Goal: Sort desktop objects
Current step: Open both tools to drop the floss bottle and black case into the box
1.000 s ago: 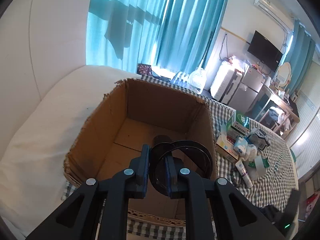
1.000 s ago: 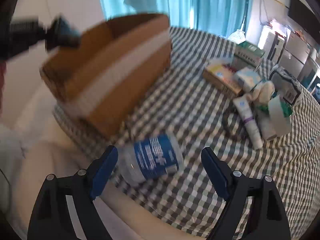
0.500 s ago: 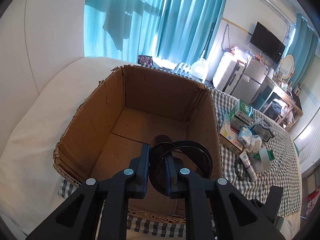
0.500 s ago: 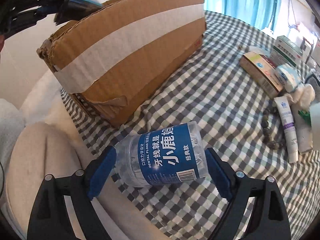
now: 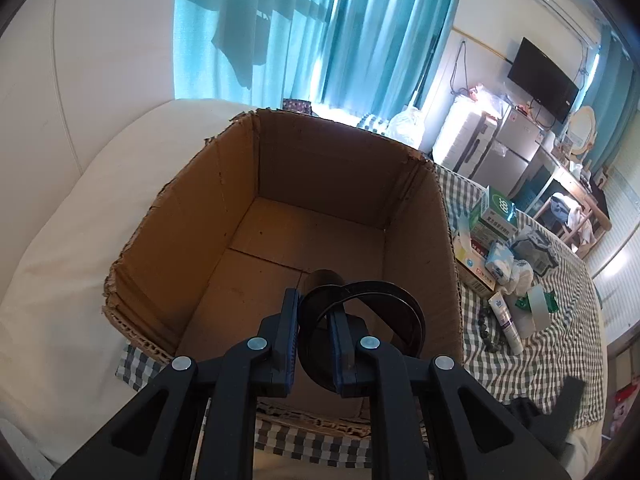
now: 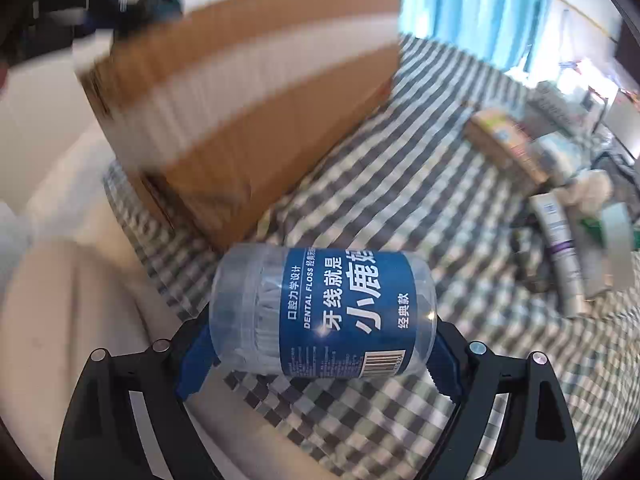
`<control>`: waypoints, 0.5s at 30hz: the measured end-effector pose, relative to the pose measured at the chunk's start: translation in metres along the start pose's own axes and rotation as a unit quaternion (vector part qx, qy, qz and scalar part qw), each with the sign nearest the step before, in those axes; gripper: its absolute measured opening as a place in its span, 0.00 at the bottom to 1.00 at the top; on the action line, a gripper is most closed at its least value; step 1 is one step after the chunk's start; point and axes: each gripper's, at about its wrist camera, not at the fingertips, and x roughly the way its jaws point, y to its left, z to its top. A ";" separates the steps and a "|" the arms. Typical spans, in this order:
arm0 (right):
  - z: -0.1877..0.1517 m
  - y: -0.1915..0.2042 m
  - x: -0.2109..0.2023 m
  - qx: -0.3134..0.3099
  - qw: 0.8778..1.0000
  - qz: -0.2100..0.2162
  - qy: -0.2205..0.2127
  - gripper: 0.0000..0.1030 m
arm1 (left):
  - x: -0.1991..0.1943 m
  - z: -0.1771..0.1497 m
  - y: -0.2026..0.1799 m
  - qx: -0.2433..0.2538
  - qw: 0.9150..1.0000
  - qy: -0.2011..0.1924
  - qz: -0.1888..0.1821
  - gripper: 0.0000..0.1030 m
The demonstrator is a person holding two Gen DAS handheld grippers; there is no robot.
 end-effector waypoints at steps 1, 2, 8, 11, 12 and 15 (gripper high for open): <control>0.005 -0.001 -0.010 0.012 1.000 0.000 -0.012 0.85 | -0.001 0.000 0.002 -0.001 1.000 -0.003 0.001 0.13; 0.014 -0.005 -0.029 0.028 0.999 0.001 -0.037 0.85 | -0.002 0.000 0.004 -0.002 1.000 -0.005 0.002 0.13; 0.093 0.010 -0.109 0.031 0.987 0.047 -0.152 0.85 | -0.007 0.002 0.018 -0.013 1.000 -0.010 0.011 0.13; 0.134 0.030 -0.106 0.025 0.984 0.069 -0.160 0.85 | -0.010 0.002 0.024 -0.020 1.000 -0.011 0.013 0.13; 0.142 0.033 -0.102 0.030 0.984 0.076 -0.157 0.85 | -0.011 0.002 0.025 -0.018 1.000 -0.013 0.017 0.13; 0.166 0.041 -0.082 0.054 0.985 0.078 -0.145 0.86 | -0.016 0.003 0.029 -0.019 0.999 -0.016 0.021 0.16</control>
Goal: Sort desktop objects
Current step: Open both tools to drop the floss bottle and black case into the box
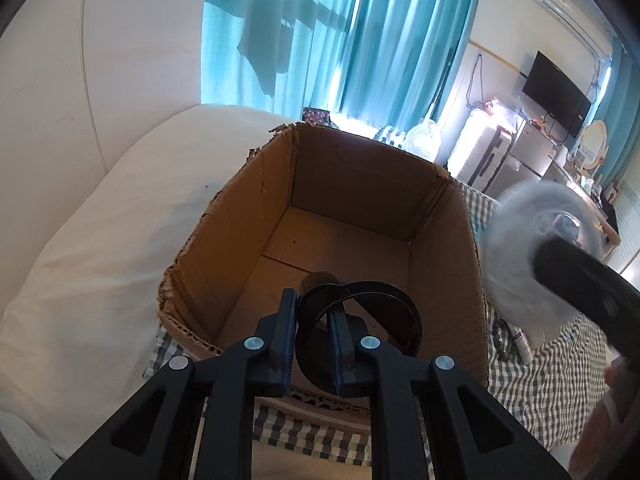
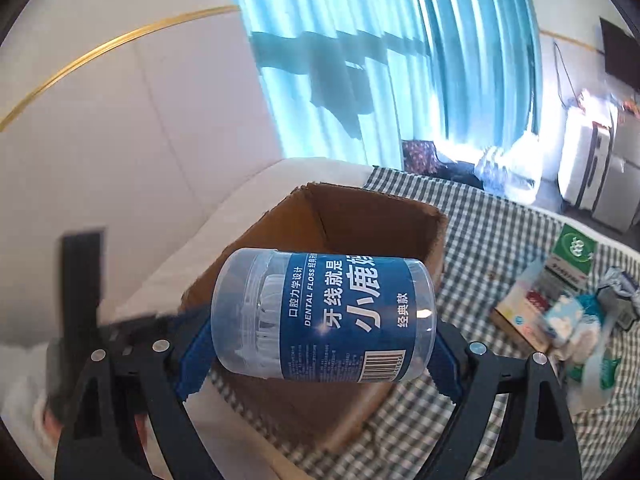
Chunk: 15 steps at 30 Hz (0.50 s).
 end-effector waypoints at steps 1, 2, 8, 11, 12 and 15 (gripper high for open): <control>0.003 -0.002 0.006 0.015 1.000 0.000 0.001 0.86 | -0.002 0.000 0.001 -0.002 1.000 -0.002 -0.001 0.20; 0.007 -0.006 0.010 0.037 0.999 0.003 0.002 0.86 | -0.003 0.000 0.001 -0.002 1.000 -0.002 -0.004 0.34; 0.017 -0.015 -0.008 0.077 0.996 0.025 -0.027 0.88 | -0.016 -0.003 0.001 -0.010 1.000 -0.018 -0.017 0.80; 0.012 -0.024 -0.028 0.069 0.997 -0.001 -0.043 0.88 | -0.021 -0.004 -0.007 0.003 1.000 -0.021 -0.011 0.82; 0.007 -0.031 -0.037 0.072 0.996 -0.011 -0.051 0.88 | -0.023 -0.006 -0.011 0.009 1.000 -0.023 -0.011 0.82; -0.014 -0.057 -0.065 0.097 0.992 -0.042 -0.067 0.88 | -0.031 -0.013 -0.027 0.021 0.999 -0.029 -0.016 0.90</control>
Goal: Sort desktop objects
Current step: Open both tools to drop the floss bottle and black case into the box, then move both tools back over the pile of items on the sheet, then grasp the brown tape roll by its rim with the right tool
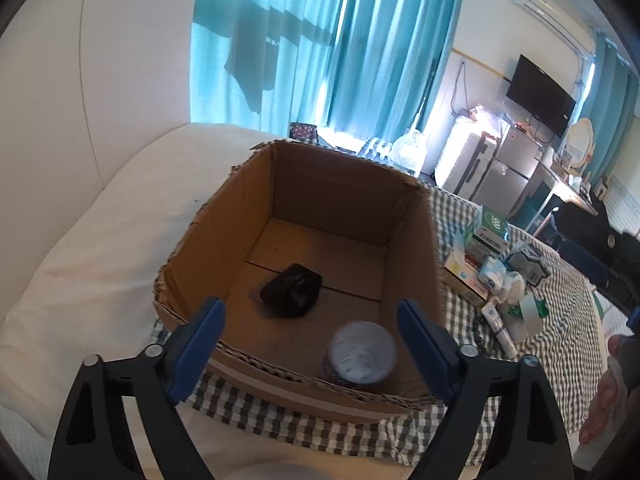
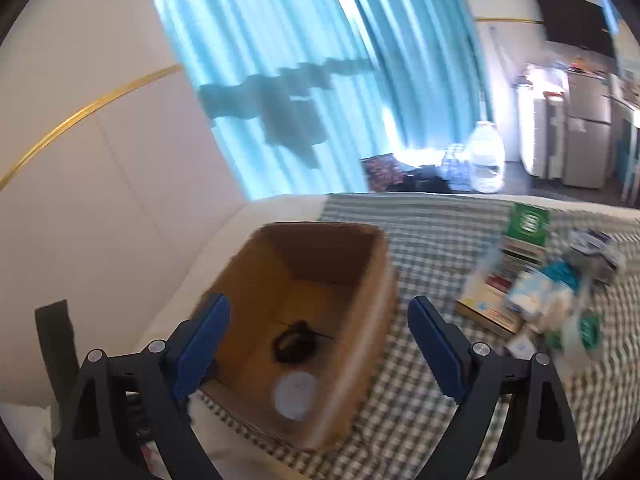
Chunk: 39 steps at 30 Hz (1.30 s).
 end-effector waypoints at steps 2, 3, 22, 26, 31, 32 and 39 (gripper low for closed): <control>-0.011 -0.024 -0.021 0.010 1.000 -0.026 -0.012 0.88 | -0.003 -0.004 -0.015 0.010 1.000 -0.003 -0.014 0.91; -0.018 -0.038 -0.033 0.013 0.999 -0.046 -0.017 0.88 | -0.004 -0.006 -0.022 0.012 1.000 -0.003 -0.018 0.92; -0.093 -0.214 -0.107 0.131 0.981 -0.142 0.004 0.88 | 0.041 -0.073 -0.208 0.091 0.991 0.063 -0.073 1.00; -0.093 -0.232 -0.084 0.137 0.981 -0.133 0.014 0.88 | 0.074 -0.079 -0.232 0.102 0.989 0.081 -0.067 1.00; -0.087 -0.264 -0.046 0.156 0.981 -0.116 0.026 0.88 | 0.113 -0.084 -0.245 0.114 0.988 0.094 -0.042 1.00; -0.087 -0.269 -0.035 0.156 0.980 -0.115 0.036 0.88 | 0.121 -0.085 -0.246 0.112 0.988 0.098 -0.039 1.00; -0.082 -0.293 0.028 0.157 0.979 -0.107 0.071 0.88 | 0.159 -0.087 -0.251 0.113 0.985 0.126 -0.035 1.00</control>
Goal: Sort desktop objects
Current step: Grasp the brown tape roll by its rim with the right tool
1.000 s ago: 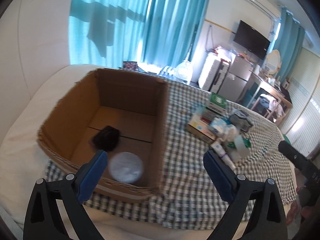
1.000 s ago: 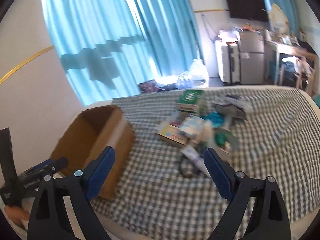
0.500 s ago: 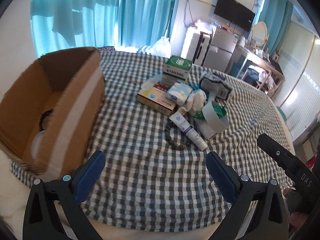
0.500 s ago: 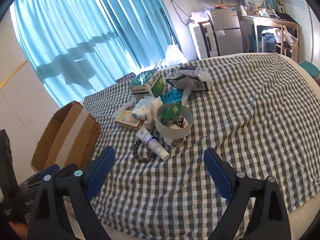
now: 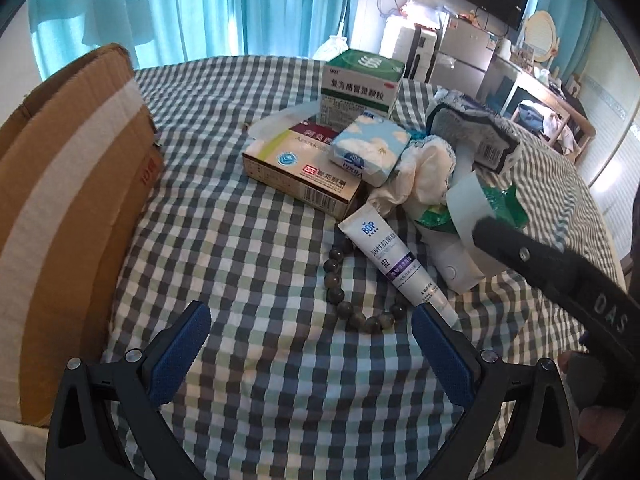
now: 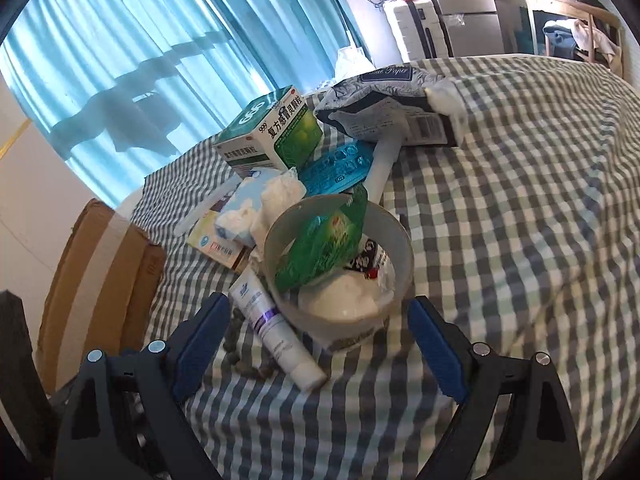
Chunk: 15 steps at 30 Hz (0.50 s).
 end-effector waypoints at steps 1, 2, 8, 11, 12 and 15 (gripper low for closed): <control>0.003 -0.001 0.005 0.000 1.000 -0.003 0.002 0.88 | 0.004 0.001 -0.001 0.002 1.000 0.003 -0.002 1.00; 0.006 -0.002 0.014 0.000 1.000 -0.007 0.011 0.88 | 0.008 0.002 -0.002 0.003 1.000 0.006 -0.003 1.00; 0.011 -0.011 0.028 0.013 1.000 0.000 0.013 0.80 | 0.021 0.007 -0.010 0.005 1.000 0.017 -0.011 1.00; 0.011 -0.008 0.015 0.003 1.000 0.000 -0.007 0.79 | 0.023 0.010 -0.013 0.005 1.000 0.019 -0.016 1.00; 0.011 -0.007 0.007 -0.002 1.000 -0.003 -0.014 0.79 | 0.022 0.010 -0.015 0.005 1.000 0.019 -0.018 1.00; 0.012 -0.007 -0.018 -0.007 0.999 -0.006 -0.037 0.79 | 0.020 0.010 -0.021 0.001 0.999 0.019 -0.032 1.00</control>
